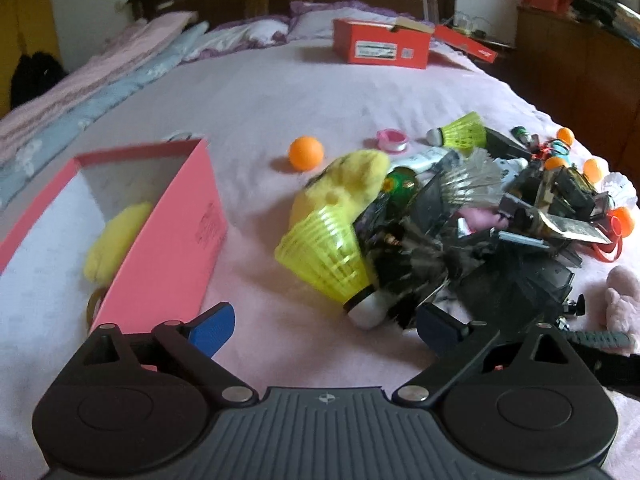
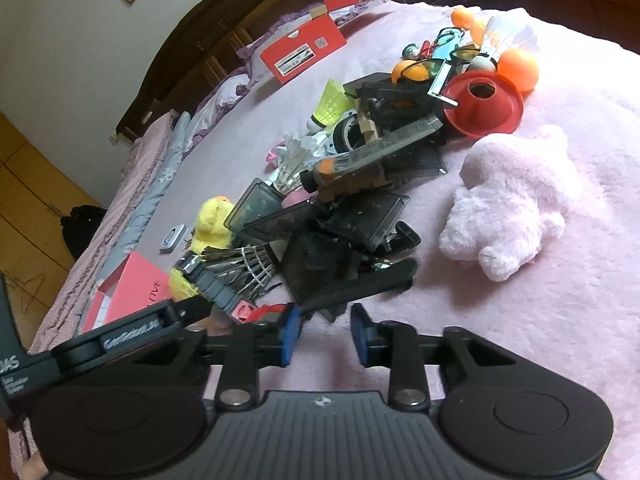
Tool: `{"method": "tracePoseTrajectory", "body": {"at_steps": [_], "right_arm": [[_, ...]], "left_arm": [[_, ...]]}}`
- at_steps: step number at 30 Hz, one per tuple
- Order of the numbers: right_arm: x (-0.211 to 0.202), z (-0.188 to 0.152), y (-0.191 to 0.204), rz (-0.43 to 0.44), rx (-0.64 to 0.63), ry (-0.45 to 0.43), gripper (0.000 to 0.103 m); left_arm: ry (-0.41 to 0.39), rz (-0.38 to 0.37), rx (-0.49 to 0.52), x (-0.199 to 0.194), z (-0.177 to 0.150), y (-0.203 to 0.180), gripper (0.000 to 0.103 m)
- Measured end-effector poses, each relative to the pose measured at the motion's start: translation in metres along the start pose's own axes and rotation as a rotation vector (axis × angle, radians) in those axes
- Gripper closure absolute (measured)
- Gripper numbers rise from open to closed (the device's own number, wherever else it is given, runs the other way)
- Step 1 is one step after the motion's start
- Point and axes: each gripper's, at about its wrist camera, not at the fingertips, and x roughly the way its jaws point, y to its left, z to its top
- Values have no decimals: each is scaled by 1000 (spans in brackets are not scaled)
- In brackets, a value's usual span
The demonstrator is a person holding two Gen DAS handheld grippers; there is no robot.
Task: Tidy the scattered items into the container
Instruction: 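Close the right gripper on the red watch's face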
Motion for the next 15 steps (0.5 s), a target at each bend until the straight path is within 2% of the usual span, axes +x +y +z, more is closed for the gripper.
{"method": "tracePoseTrajectory", "body": {"at_steps": [3,7,13,14,15], "right_arm": [[1,0,-1,-12,-18,-7,102],[-5,1,2,-25,-59,-29,102],[-6,5,0,1,-50,-27,102],[-5,5,-1,12,-40,-19,100],[-4,5,-2,23,-29,-9,92]], "left_arm": [[-3,-16,-26,-1,-1,6,4],[-21,-78,23,-3,4,-1,3],[-25,-90,102,-14,-17,-11,0],[-19,-98,105,-13,-20,-11,0],[-12,-107,108,-13,-23,-11,0]]}}
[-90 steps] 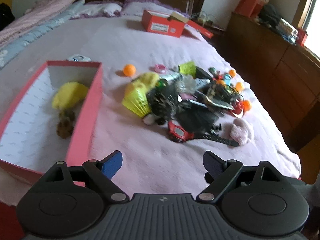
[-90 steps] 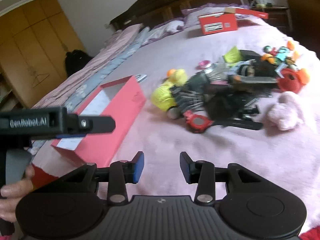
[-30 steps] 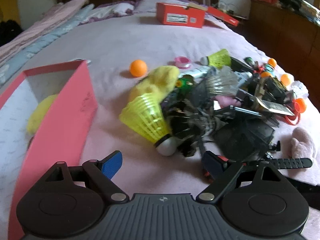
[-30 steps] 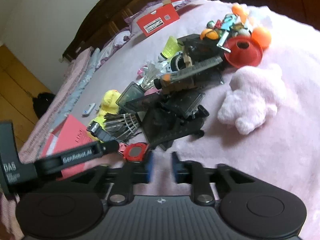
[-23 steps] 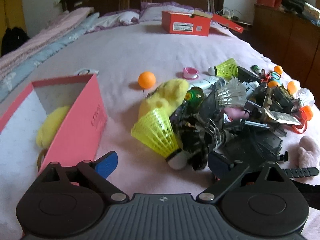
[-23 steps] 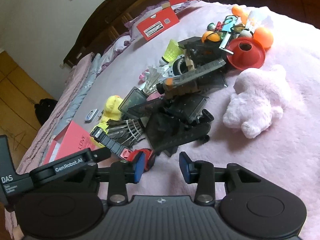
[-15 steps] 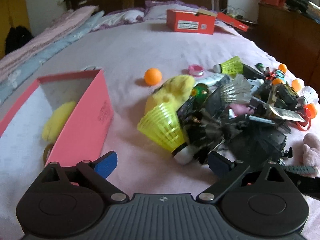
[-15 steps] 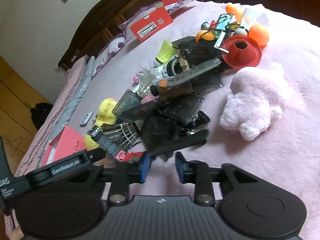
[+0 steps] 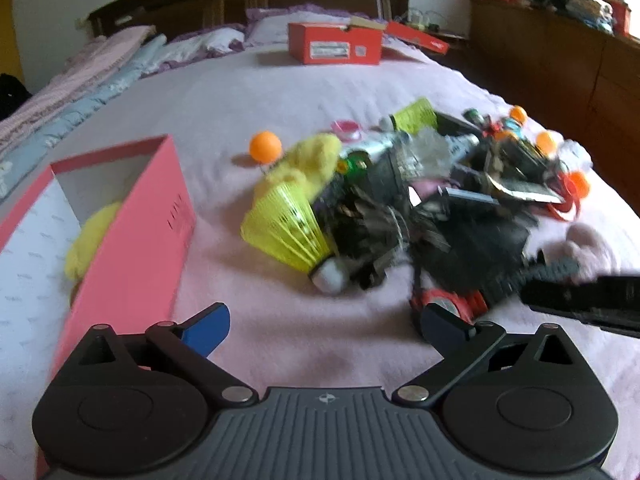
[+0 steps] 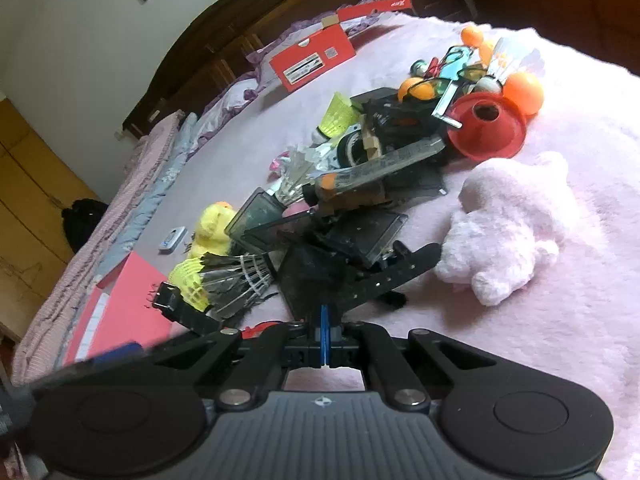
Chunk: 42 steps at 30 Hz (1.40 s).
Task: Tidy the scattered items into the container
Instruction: 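Close the right gripper on the red watch's face, then lift the red watch with the right gripper and carry it over the pink box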
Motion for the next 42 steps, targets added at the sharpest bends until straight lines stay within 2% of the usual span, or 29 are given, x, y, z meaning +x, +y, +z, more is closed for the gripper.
{"method": "tracePoseTrajectory", "body": {"at_steps": [1,4,10,16,19,25,26,28,29,32,37,42], "right_arm": [[0,-1,-2,8,19,7,82],[-1,-4,-8,23,89,22,68],[4,-8,-7,6,84,17,68],[15,-1,1,8,65,5,71],[19,-1,3,3,50,9,78],[18,-2,4,0,39,7,81],[19,-2,4,0,39,6,82],[19,-1,3,-2,38,4,82],[19,0,3,-2,37,3,84],[19,0,3,12,33,5,91],[15,-2,10,21,-21,-24,98],[3,-5,21,60,-79,-63,100]], "left_arm": [[0,3,-1,1,0,0,0],[-1,14,-4,6,1,-2,0],[6,72,-57,8,6,5,0],[19,64,-66,-3,-6,7,0],[12,41,-41,1,-6,5,0],[-88,-12,50,9,7,-8,1],[-98,-29,53,11,9,-8,8],[-90,-98,46,13,12,-8,51],[-61,-158,33,16,14,-6,94],[-50,-263,-38,17,9,-1,96],[-46,-282,-80,13,1,6,97],[-69,-277,-102,-4,1,10,97]]}}
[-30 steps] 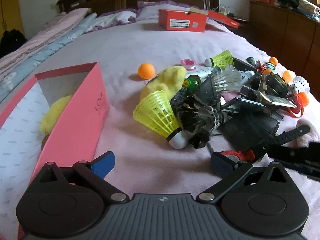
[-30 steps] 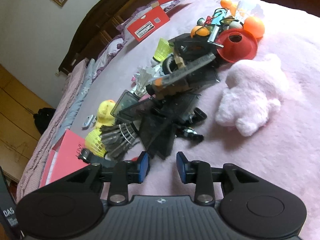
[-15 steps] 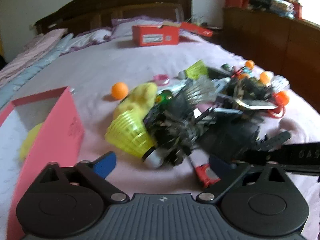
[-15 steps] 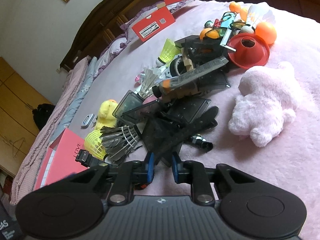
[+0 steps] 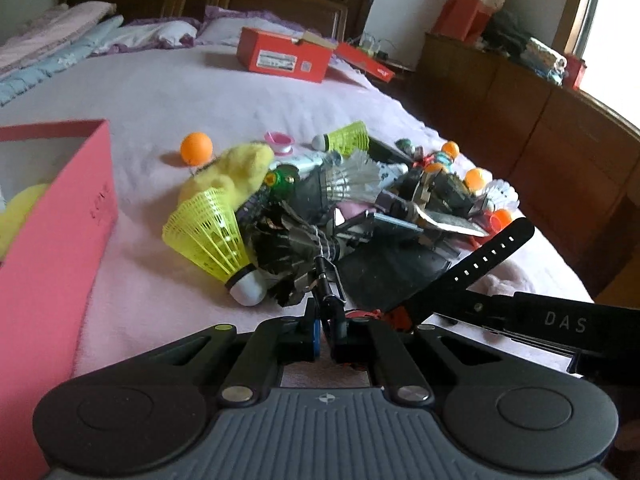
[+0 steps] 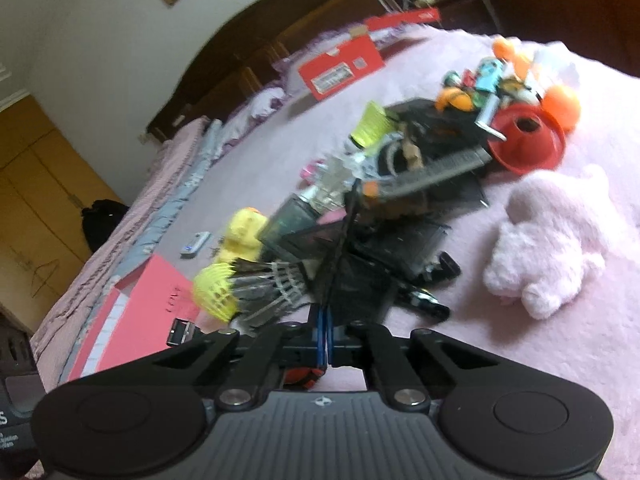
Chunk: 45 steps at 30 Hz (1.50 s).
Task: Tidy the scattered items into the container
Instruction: 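Lift the red watch with the right gripper and carry it over the pink box, then open the right gripper to drop the watch into the pink box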
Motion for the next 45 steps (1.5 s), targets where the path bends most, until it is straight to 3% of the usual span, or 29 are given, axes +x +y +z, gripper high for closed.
{"method": "tracePoseTrajectory", "body": {"at_steps": [12,18,31,37,41,45], "right_arm": [[-37,-3,18,59,-26,-3,100],[-52,-3,42,102,-70,-9,100],[-44,1,161,292,-241,2,100],[-22,-10,214,355,-304,50,100],[-2,-18,243,365,-338,102,98],[10,-23,260,336,-350,133,82]], "left_arm": [[-7,34,9,-42,-1,-13,97],[-53,76,-3,-83,5,-8,97],[-173,270,-97,-177,21,59,96],[-165,361,-145,-194,23,100,95],[-126,449,-185,-193,24,122,82],[-127,483,-216,-198,21,134,59]]}}
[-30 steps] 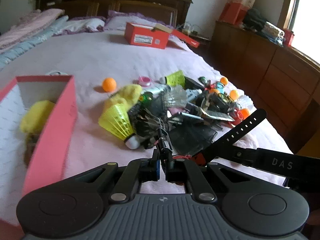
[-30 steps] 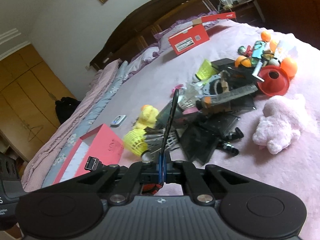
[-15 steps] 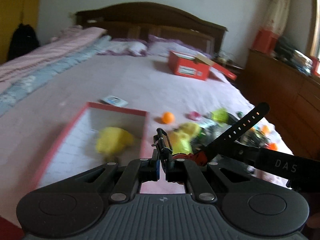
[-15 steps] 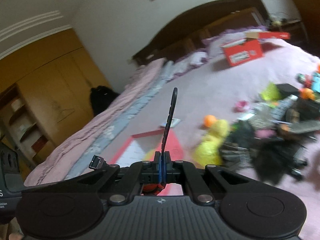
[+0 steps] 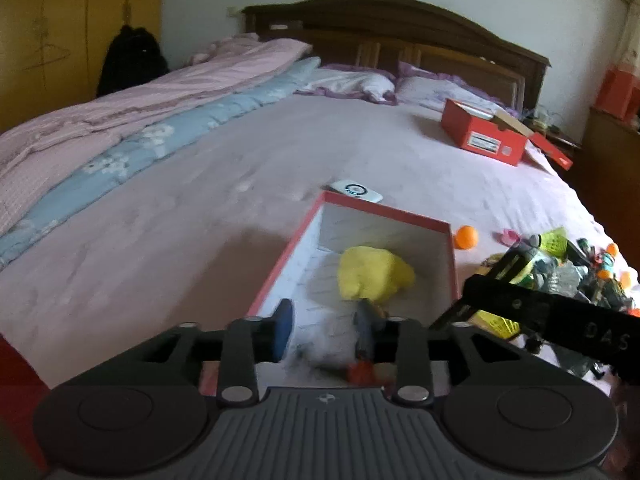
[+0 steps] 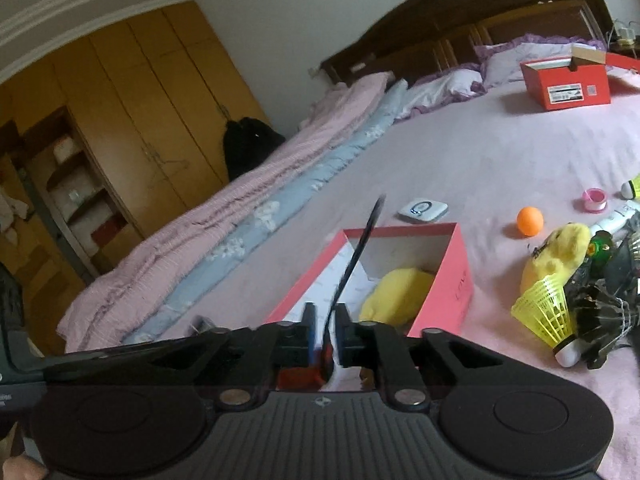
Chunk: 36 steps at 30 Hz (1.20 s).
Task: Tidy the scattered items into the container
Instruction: 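Open the right gripper to drop the watch into the pink box, then move the right tool back over the heap toward the pink plush toy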
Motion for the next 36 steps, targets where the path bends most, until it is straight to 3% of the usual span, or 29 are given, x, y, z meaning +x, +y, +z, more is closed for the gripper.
{"method": "tracePoseTrajectory", "body": {"at_steps": [4,6,9,18,27,36], "right_arm": [[-4,-2,-2,-12,-1,-7,79],[-13,-6,-8,-23,10,-7,78],[-31,-14,-22,-44,32,-6,75],[-106,-68,-70,-162,144,-1,59],[-177,-98,-116,-296,187,-28,53],[-181,-94,-147,-344,171,-23,53]], "left_arm": [[-5,-15,-27,-6,-3,3,45],[-1,-24,-45,-7,-6,0,27],[-1,-57,-79,-9,-13,-6,12],[9,-145,2,-38,-43,-62,0],[95,-261,133,-34,-77,-141,0],[163,-265,149,-14,-95,-164,0]]}}
